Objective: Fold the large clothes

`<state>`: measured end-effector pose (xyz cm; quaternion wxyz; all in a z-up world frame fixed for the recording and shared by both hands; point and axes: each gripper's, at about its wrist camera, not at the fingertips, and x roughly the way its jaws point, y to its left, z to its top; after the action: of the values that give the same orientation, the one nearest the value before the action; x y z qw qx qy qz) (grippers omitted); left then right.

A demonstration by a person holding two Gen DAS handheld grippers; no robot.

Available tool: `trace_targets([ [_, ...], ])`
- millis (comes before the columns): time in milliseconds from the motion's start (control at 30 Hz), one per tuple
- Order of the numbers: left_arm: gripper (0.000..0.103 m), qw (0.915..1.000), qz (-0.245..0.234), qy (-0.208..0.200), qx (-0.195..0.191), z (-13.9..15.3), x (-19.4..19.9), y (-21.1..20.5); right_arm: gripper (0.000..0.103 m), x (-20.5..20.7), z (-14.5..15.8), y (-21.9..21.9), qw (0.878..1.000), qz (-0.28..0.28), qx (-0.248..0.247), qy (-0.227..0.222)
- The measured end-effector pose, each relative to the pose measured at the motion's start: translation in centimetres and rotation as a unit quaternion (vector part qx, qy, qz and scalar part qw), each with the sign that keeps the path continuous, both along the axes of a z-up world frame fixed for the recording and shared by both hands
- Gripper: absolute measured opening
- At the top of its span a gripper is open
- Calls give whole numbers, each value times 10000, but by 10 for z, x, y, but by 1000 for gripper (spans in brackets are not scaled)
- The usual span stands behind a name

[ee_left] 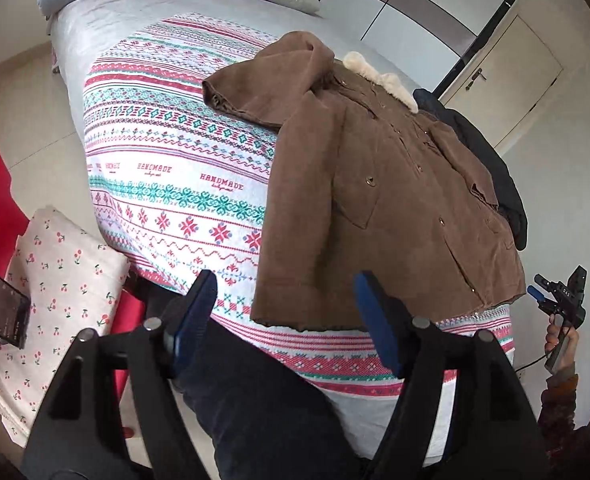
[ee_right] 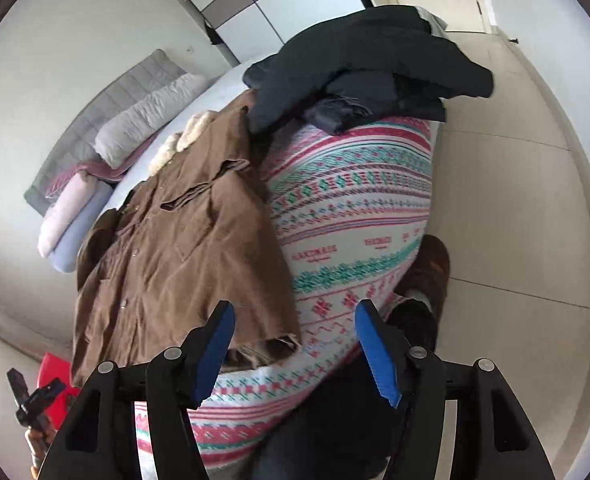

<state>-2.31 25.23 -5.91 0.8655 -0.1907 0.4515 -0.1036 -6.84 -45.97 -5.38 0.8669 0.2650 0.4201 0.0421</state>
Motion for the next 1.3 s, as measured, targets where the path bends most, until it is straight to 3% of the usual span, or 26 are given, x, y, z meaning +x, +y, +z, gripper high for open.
trace_targets([
  [67,74,9997,-25,207,-148,-13,16,-8,66,18,-8,10,9999,120,33,85],
  [100,66,9991,-34,359,-237,-24,24,-11,66,26,-14,14,9998,120,29,143],
  [133,51,9980,-42,548,-304,-34,30,-15,66,33,-21,18,9997,104,25,222],
  [167,25,9968,-80,707,-361,-40,34,-19,64,38,-27,22,9994,142,43,317],
  [233,22,9976,-66,556,-410,-31,28,-23,13,44,-30,31,9986,314,115,406],
  [300,21,9979,-111,441,-465,-15,17,-22,12,34,-14,35,9991,307,-142,237],
  [333,21,9987,-83,453,-215,-13,15,-23,11,31,-7,35,9988,288,-365,176],
  [400,27,9950,-332,857,383,-36,21,-30,11,38,-20,35,9931,310,-901,685],
  [467,35,9937,-284,985,458,-44,22,-28,12,46,-35,36,9896,420,-925,1019],
  [533,40,9953,-269,704,609,-25,17,-24,19,42,-21,43,9886,438,-1169,840],
  [567,49,9956,-209,507,755,-15,16,-21,20,39,-12,46,9877,438,-1285,771],
  [600,64,9953,-130,300,907,-3,14,-14,28,37,-3,49,9863,458,-1414,719],
  [667,72,9927,-44,8,1206,14,22,-8,47,35,16,54,9807,483,-1772,668],
  [700,72,9911,-56,-71,1330,20,28,-6,59,36,25,57,9781,492,-1927,612],
  [733,72,9897,-53,-107,1430,24,38,-4,64,38,34,60,9764,502,-2036,524],
  [933,72,9863,-346,-207,1601,25,111,-22,68,72,69,93,9795,748,-1864,125],
  [1033,72,9818,-417,-222,1841,17,153,-39,70,96,73,121,9773,1002,-1862,81],
  [1133,69,9819,-452,-135,1835,9,189,-47,70,117,72,149,9714,1259,-2014,42],
  [1167,60,9827,-445,-111,1796,9,199,-47,70,123,71,157,9693,1332,-2065,37],
  [1200,37,9834,-437,-104,1755,9,207,-47,70,128,69,163,9676,1397,-2105,45],
  [1267,5,9842,-395,-84,1723,16,220,-45,70,139,65,175,9640,1519,-2180,78],
  [1300,4,9833,-297,-98,1792,23,225,-42,70,143,63,180,9621,1566,-2233,100],
])
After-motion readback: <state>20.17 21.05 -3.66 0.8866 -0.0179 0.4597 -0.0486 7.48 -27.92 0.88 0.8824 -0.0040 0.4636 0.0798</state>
